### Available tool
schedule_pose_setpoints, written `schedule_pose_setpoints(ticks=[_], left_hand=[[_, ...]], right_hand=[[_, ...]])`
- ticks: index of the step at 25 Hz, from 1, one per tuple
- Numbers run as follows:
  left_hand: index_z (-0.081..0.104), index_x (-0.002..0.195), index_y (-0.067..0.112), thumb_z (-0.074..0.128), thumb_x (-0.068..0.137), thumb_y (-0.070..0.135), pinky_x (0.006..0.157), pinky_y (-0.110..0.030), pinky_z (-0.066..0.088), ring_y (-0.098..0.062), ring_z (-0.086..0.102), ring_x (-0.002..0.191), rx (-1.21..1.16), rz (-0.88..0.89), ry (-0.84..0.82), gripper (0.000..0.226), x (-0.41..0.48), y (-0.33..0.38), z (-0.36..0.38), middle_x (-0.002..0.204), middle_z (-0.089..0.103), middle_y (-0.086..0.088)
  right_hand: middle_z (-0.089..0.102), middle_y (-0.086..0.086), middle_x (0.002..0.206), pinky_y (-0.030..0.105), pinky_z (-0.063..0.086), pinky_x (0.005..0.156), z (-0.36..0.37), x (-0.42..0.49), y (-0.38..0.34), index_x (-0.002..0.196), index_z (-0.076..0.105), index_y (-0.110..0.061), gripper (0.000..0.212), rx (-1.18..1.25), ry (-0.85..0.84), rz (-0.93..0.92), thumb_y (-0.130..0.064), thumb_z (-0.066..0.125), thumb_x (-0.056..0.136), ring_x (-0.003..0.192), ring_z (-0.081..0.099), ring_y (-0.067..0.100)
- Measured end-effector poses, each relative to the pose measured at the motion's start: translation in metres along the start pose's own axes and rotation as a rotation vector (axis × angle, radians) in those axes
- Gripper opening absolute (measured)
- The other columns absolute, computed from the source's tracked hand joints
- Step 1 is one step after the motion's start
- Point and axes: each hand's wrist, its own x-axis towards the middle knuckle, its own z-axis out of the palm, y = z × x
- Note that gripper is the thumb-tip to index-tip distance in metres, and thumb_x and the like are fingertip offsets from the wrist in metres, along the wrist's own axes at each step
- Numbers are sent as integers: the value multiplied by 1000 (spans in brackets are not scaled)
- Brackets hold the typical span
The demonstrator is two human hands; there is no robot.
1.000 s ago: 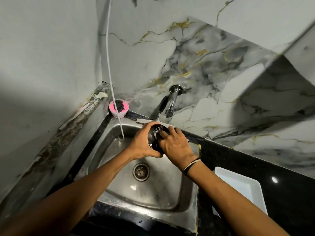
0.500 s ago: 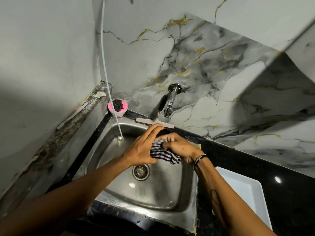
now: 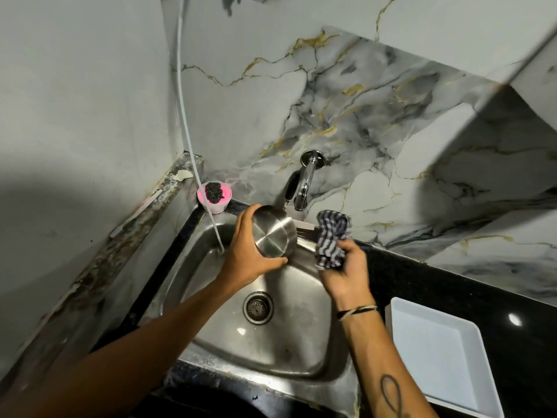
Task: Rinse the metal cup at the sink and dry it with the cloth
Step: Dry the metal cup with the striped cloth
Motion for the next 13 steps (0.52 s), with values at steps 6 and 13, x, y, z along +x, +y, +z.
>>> schedule_pose_setpoints(ticks=[6,13], left_hand=[[40,160,22,110,55,20,122,-20,39,-4,52,143,-66,-92,-112,126,-2,5,-4,153,55,10],[43,157,18,108,52,5,117,-47,54,-18,63,137,-43,-50,-259,125,-5,29,2,150,60,-8]], right_hand=[[74,2,136,21,54,104,-35,-12,-17,144,66,-11,52,-1239,-189,-770,11,53,99,123,66,24],[53,-8,161,43,51,99,-3,1,-4,148,57,-33,48,-2534,-671,-1017,-22,58,101,117,53,29]])
